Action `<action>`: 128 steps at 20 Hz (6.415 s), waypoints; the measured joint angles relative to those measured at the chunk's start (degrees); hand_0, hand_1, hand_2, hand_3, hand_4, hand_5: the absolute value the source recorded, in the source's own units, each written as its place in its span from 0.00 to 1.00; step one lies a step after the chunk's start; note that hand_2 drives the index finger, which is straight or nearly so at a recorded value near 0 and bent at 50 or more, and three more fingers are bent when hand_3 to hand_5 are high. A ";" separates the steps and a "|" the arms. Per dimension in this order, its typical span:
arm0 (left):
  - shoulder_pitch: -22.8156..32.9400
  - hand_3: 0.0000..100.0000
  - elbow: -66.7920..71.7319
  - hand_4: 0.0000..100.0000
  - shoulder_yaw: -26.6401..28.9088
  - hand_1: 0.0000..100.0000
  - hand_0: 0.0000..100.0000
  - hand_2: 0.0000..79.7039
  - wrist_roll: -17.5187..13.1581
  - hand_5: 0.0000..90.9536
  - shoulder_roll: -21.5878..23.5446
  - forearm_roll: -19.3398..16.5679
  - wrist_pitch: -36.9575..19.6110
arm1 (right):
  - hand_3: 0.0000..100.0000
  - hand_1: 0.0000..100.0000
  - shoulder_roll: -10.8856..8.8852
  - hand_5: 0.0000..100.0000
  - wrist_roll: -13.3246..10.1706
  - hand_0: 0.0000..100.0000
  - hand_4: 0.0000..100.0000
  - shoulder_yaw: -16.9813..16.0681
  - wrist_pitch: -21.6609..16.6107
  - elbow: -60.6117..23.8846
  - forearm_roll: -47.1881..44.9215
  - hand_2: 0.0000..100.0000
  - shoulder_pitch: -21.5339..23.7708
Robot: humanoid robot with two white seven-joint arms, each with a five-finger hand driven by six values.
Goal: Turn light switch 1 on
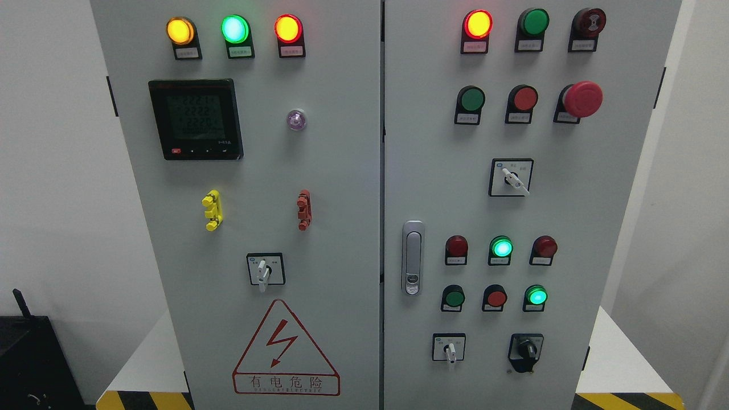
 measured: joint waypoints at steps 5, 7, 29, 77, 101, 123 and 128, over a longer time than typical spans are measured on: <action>0.00 0.00 -0.01 0.00 0.00 0.00 0.29 0.00 0.00 0.00 0.00 0.00 0.00 | 0.00 0.00 0.00 0.00 0.00 0.00 0.00 0.00 0.00 0.00 0.00 0.00 0.00; 0.00 0.00 -0.01 0.00 0.00 0.00 0.29 0.00 0.00 0.00 0.00 0.00 0.00 | 0.00 0.00 0.00 0.00 0.00 0.00 0.00 0.00 0.00 0.00 0.00 0.00 0.00; 14.68 0.00 -28.39 0.00 2.29 0.01 0.32 0.00 4.69 0.00 0.00 -3.84 4.27 | 0.00 0.00 0.00 0.00 0.00 0.00 0.00 0.00 0.00 0.00 0.00 0.00 0.00; 25.20 0.38 -102.58 0.64 14.07 0.34 0.43 0.41 1.35 0.57 5.12 -0.21 -6.32 | 0.00 0.00 0.00 0.00 0.00 0.00 0.00 0.00 0.00 0.00 0.00 0.00 0.00; 12.50 0.79 -117.35 0.87 10.99 0.60 0.00 0.77 13.80 0.94 1.76 0.07 10.92 | 0.00 0.00 0.00 0.00 0.00 0.00 0.00 0.00 0.00 0.00 0.00 0.00 0.00; -4.81 0.73 -118.89 0.83 1.73 0.62 0.00 0.72 23.05 0.90 -3.28 -6.73 25.91 | 0.00 0.00 0.00 0.00 0.00 0.00 0.00 0.00 0.00 0.00 0.00 0.00 0.00; -8.04 0.74 -118.87 0.83 0.62 0.63 0.00 0.72 24.49 0.89 -4.39 -8.18 30.57 | 0.00 0.00 0.00 0.00 0.00 0.00 0.00 0.00 0.00 0.00 0.00 0.00 0.00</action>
